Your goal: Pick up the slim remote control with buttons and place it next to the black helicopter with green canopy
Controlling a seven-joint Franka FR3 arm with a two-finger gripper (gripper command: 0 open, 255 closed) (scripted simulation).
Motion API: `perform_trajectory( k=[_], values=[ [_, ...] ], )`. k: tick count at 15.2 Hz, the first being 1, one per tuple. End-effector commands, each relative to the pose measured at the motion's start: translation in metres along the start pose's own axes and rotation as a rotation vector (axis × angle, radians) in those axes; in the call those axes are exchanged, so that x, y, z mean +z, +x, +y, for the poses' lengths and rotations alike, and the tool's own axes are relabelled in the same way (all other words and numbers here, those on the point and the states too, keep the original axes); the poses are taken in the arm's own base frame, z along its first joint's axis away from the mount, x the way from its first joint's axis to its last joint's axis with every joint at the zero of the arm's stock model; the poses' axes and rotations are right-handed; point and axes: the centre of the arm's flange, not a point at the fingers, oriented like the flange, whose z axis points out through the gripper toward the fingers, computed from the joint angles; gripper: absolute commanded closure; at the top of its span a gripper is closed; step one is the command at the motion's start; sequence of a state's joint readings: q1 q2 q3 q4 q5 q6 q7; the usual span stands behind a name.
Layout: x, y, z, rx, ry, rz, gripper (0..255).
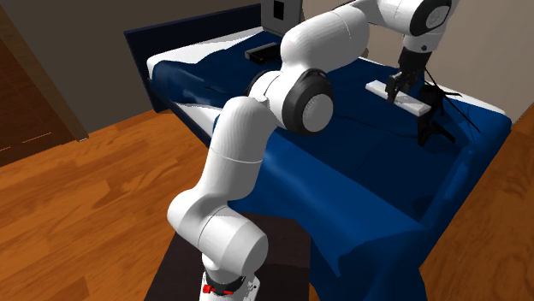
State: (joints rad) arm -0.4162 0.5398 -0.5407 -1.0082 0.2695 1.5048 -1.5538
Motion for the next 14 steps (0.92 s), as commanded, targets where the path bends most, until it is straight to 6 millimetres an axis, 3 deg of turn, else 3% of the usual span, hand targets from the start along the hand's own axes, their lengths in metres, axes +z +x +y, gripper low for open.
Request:
perform_trajectory(
  k=[1,14],
  values=[
    [0.011,0.001,0.001,0.0,-0.001,0.0,255],
    [0.079,0.001,-0.001,0.0,-0.001,0.0,255]
  ],
)
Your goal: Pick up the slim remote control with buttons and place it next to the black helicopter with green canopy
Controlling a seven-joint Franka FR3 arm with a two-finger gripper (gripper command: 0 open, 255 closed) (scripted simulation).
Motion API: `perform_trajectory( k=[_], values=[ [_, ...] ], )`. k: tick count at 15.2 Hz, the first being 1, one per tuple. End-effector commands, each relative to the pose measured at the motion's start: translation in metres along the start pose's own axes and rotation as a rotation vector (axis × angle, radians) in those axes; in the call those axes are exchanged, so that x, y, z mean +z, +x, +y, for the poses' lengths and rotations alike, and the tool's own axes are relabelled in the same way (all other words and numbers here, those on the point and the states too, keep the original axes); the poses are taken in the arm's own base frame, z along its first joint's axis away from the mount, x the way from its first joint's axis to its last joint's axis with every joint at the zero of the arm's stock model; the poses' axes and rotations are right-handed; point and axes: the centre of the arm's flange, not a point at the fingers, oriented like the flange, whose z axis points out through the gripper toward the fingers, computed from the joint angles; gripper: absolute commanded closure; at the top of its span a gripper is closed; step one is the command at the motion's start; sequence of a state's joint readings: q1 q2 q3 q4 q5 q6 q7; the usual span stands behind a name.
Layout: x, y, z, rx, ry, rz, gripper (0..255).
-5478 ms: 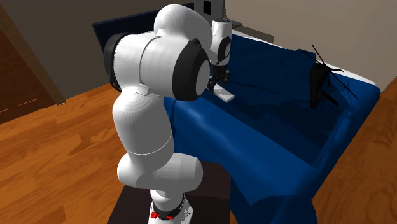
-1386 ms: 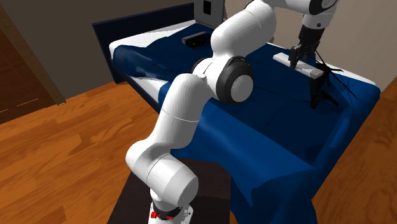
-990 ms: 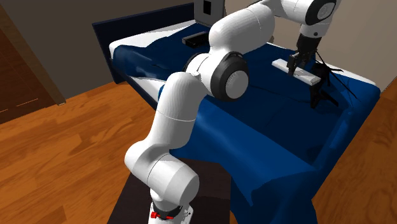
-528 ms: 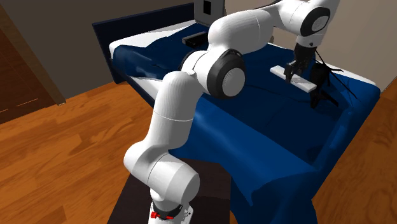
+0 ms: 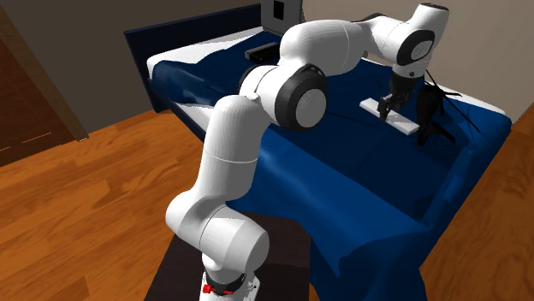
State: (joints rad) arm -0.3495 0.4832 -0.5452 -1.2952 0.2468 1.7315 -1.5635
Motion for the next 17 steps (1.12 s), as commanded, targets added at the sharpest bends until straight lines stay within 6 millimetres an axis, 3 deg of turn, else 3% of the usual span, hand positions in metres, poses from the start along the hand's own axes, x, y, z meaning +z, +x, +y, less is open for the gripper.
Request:
perform_trajectory(
  k=[1,17],
  values=[
    [0.01,0.0,0.001,0.0,-0.001,0.0,255],
    [0.094,-0.001,0.0,0.0,-0.001,0.0,255]
  ],
)
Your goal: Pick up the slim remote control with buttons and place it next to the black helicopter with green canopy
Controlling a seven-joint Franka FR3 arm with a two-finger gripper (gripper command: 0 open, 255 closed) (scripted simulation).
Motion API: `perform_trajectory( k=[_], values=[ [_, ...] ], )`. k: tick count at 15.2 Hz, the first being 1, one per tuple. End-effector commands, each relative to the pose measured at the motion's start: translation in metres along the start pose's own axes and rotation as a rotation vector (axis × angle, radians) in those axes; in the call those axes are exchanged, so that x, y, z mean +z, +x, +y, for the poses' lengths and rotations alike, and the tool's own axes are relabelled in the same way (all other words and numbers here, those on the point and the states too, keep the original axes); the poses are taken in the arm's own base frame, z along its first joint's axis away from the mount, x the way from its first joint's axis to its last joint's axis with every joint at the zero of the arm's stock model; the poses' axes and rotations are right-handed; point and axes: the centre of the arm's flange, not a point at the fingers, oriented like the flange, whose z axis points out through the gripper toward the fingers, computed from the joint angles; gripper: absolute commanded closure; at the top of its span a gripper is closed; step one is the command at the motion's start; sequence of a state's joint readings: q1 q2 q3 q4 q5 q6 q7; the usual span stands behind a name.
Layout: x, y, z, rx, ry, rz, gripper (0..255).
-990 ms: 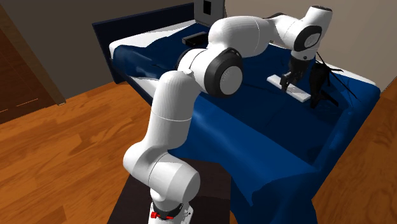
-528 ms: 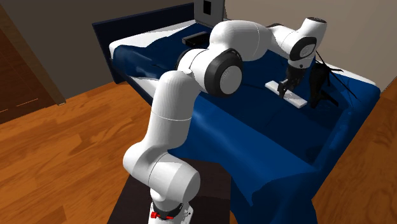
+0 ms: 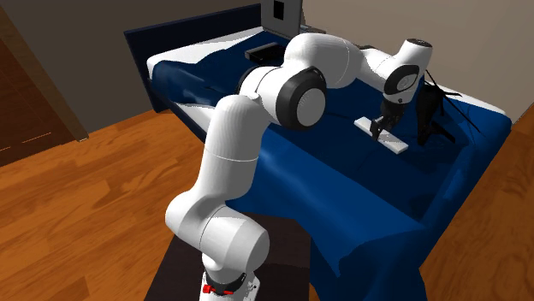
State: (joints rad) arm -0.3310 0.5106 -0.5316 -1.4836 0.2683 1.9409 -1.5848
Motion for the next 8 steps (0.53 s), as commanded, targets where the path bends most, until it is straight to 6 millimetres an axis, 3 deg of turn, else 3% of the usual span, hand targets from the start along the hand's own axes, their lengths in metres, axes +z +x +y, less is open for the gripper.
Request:
perform_trajectory(
  k=[1,8],
  values=[
    [0.011,0.0,0.0,0.0,-0.001,0.0,255],
    [0.048,0.0,-0.001,0.0,-0.001,0.0,255]
  ],
)
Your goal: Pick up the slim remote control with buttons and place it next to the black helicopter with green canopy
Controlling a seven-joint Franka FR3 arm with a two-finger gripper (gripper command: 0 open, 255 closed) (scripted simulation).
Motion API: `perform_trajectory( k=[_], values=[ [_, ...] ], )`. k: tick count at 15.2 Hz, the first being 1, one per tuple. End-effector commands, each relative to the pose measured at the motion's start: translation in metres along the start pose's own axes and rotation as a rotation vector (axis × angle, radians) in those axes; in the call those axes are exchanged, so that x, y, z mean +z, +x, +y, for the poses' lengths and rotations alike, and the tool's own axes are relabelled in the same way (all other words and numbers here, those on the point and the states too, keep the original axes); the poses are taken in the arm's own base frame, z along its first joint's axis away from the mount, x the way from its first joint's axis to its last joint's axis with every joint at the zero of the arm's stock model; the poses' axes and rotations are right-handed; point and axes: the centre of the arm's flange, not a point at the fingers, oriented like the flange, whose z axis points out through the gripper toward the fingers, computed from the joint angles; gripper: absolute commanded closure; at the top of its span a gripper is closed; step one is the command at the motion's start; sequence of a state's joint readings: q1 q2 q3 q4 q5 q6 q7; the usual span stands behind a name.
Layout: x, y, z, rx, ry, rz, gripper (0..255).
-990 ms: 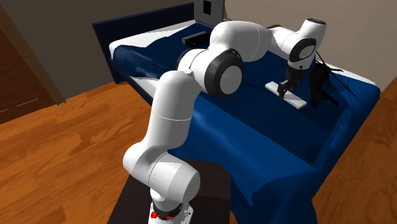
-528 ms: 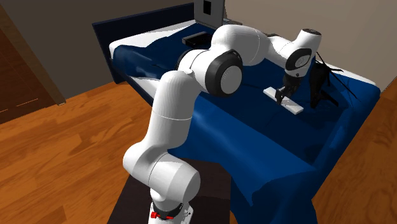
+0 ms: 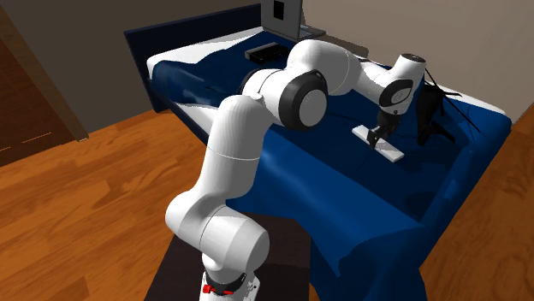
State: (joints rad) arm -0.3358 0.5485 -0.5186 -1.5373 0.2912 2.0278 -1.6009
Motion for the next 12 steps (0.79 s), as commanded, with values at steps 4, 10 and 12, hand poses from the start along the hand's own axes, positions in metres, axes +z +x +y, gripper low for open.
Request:
perform_trajectory(
  k=[4,10,12],
  values=[
    [0.027,0.0,-0.002,0.0,-0.001,0.0,255],
    [0.03,0.0,-0.002,0.0,-0.001,0.0,255],
    [0.03,0.0,-0.002,0.0,-0.001,0.0,255]
  ],
)
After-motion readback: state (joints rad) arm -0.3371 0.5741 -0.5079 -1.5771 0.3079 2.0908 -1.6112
